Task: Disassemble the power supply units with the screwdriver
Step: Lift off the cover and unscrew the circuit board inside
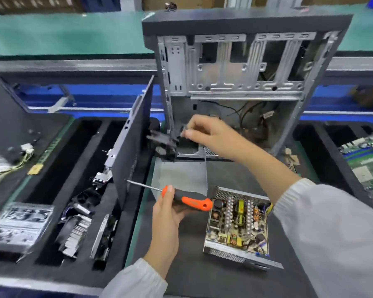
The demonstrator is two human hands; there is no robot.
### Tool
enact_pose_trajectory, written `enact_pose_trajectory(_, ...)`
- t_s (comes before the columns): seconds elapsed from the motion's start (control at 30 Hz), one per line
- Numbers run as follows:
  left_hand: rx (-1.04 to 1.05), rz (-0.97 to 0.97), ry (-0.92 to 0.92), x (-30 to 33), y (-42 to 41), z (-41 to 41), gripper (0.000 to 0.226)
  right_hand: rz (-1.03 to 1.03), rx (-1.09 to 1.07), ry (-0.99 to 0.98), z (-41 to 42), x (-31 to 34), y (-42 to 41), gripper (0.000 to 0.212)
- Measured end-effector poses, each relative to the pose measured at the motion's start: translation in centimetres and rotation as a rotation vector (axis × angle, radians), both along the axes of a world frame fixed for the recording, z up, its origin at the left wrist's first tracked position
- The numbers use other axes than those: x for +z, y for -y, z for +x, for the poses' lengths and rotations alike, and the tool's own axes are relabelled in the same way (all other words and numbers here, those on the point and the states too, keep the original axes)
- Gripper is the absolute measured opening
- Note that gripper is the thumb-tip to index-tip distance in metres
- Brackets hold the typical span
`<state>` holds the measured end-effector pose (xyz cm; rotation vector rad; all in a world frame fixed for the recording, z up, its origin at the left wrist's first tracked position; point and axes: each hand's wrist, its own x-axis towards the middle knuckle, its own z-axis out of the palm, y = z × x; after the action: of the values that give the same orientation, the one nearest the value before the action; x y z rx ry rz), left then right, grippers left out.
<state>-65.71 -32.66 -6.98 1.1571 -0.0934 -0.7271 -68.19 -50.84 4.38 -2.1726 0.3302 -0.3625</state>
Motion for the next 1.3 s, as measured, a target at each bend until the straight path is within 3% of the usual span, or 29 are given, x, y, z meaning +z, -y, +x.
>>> enact_pose_trajectory(0.1,0.006,0.008,-0.012,-0.6,-0.4,0.4,0.059,-0.008,-0.025,-0.177,0.1,-2.6,0.1,0.016)
enact_pose_trajectory(0.23,-0.009,0.019,-0.004,-0.7,-0.6,0.4,0.061,0.027,-0.085,-0.166,0.0,-4.2,0.5,0.017)
enact_pose_trajectory(0.4,-0.037,0.064,0.004,-0.7,-0.6,0.3,0.062,-0.120,-0.083,-0.307,0.4,-6.4,1.3,0.019)
enact_pose_trajectory(0.57,-0.039,0.081,-0.002,-0.9,-0.8,0.3,0.038,-0.242,-0.003,-0.393,3.1,-7.6,1.1,0.024)
enact_pose_trajectory(0.67,-0.027,0.074,-0.016,-1.0,-0.9,0.4,0.028,-0.175,0.106,-0.354,4.6,-8.3,0.0,0.025)
enact_pose_trajectory(0.83,-0.047,0.071,0.002,-1.1,-1.2,0.6,0.031,-0.080,0.167,-0.341,5.8,-9.3,-1.7,0.030)
enact_pose_trajectory(0.9,-0.046,0.079,-0.004,-1.1,-1.2,0.8,0.031,-0.082,0.126,-0.359,5.5,-9.7,-1.6,0.036)
enact_pose_trajectory(1.0,-0.063,0.091,0.007,-1.1,-1.1,0.9,0.038,-0.155,0.033,-0.347,4.2,-9.3,-0.5,0.029)
enact_pose_trajectory(1.17,-0.154,0.044,0.073,-0.5,0.3,0.6,0.039,0.234,0.103,-0.359,0.0,-6.2,0.7,0.037)
enact_pose_trajectory(1.3,-0.203,-0.051,0.027,0.7,2.4,0.3,0.034,0.320,0.074,-0.348,-5.3,-4.6,1.2,0.046)
